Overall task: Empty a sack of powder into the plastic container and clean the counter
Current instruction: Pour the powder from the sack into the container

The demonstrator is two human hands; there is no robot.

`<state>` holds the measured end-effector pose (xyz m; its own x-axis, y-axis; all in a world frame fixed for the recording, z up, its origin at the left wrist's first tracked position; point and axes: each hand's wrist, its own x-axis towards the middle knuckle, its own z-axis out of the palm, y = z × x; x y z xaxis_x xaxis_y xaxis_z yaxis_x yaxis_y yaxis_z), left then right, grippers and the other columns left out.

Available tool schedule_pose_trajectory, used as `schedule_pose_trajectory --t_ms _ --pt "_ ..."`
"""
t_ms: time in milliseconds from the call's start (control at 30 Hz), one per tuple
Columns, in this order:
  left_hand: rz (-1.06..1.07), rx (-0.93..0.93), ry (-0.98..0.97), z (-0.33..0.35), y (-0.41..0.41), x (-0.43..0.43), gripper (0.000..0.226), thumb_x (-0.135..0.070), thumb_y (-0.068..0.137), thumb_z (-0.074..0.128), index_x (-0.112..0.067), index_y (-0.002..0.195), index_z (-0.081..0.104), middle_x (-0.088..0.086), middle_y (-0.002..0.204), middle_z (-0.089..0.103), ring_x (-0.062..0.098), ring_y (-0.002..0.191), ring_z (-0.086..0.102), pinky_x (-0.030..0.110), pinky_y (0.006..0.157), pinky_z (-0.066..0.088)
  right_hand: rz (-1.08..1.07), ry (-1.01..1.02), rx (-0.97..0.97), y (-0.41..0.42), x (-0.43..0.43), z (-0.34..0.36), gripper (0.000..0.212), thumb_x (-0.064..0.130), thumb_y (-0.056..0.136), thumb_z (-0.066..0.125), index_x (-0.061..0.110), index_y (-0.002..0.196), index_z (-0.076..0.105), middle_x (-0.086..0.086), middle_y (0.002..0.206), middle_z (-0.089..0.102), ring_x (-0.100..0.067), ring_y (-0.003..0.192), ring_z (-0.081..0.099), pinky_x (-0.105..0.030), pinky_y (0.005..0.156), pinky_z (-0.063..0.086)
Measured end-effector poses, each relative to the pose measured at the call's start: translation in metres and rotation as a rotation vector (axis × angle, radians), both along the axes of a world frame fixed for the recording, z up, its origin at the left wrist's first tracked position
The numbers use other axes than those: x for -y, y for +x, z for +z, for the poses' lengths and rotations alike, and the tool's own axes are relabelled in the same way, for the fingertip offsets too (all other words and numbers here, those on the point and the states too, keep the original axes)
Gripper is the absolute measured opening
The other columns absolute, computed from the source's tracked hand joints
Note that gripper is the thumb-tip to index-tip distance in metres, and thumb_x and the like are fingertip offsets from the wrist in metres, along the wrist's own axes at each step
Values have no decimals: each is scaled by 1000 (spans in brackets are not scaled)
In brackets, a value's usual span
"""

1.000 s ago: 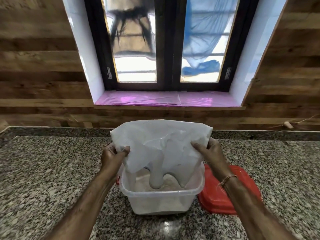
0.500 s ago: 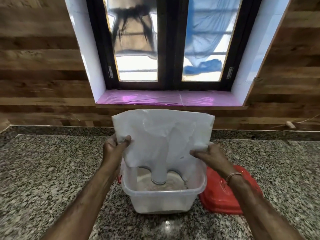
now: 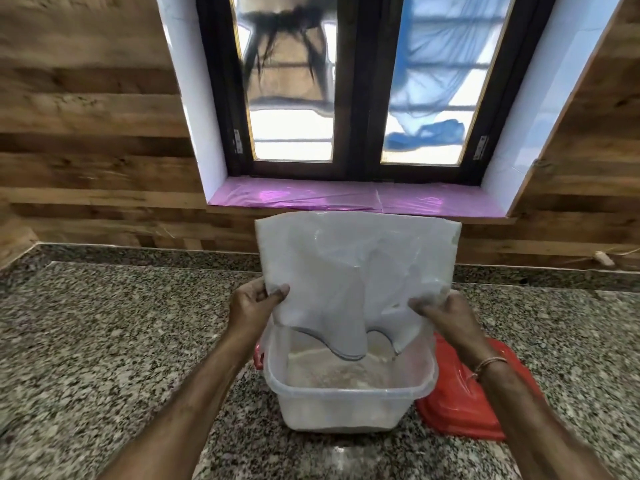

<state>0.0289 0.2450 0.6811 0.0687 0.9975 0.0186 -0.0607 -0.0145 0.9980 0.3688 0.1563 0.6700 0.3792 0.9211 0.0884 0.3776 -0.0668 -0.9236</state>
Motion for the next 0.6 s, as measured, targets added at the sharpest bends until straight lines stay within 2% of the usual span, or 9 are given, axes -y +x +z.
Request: schedule_pose_trajectory --t_ms 67,167,200,267,300,400,500,600 --pt "-1 55 -7 4 3 -7 20 -10 94 72 0 111 74 16 101 80 31 91 77 42 80 64 -51 47 -63 1 -7 6 6 10 84 80 13 89 81 -2 90 81 -19 85 77 -45 84 63" --pt "-31 123 -21 5 4 -20 20 -13 95 71 -3 113 72 16 103 80 30 89 77 41 77 64 -6 52 -145 -5 -11 26 13 4 86 77 2 99 78 -14 99 80 -21 86 77 -32 76 63" --pt "-46 128 -17 5 3 -24 21 -13 96 71 -3 114 72 17 104 79 30 89 77 41 77 64 -9 56 -164 -7 -12 28 14 3 87 76 0 100 77 -16 99 79 -24 88 76 -34 77 62" --pt "-67 141 -25 5 2 -30 21 -11 97 69 0 114 71 18 106 78 31 88 75 43 79 62 -60 83 -183 -11 -14 31 12 3 88 75 1 99 76 -14 98 79 -25 88 76 -38 80 61" --pt "-71 154 -41 5 1 -33 20 -10 97 69 1 114 70 19 106 77 31 87 74 43 79 61 -84 92 -200 -13 -17 32 11 2 88 74 3 98 76 -13 97 80 -22 86 76 -36 78 62" --pt "-165 213 -143 17 -1 -37 20 -10 96 70 -3 114 69 14 102 78 24 81 75 34 64 62 -143 106 -273 -17 -21 37 10 -1 90 71 7 94 75 -6 89 80 -14 74 75 -26 66 63" --pt "-349 211 -180 21 -4 -39 32 -2 87 76 -9 117 69 11 109 79 21 88 78 31 65 61 -182 58 -296 -18 -21 39 11 3 89 72 7 100 75 -15 99 78 -21 75 75 -34 68 64" --pt "-393 163 -150 16 -8 -40 41 2 81 81 -9 119 69 12 112 79 26 96 78 36 74 61 -197 -1 -271 -26 -12 38 20 5 88 75 2 108 73 -18 101 78 -25 76 76 -36 65 63"
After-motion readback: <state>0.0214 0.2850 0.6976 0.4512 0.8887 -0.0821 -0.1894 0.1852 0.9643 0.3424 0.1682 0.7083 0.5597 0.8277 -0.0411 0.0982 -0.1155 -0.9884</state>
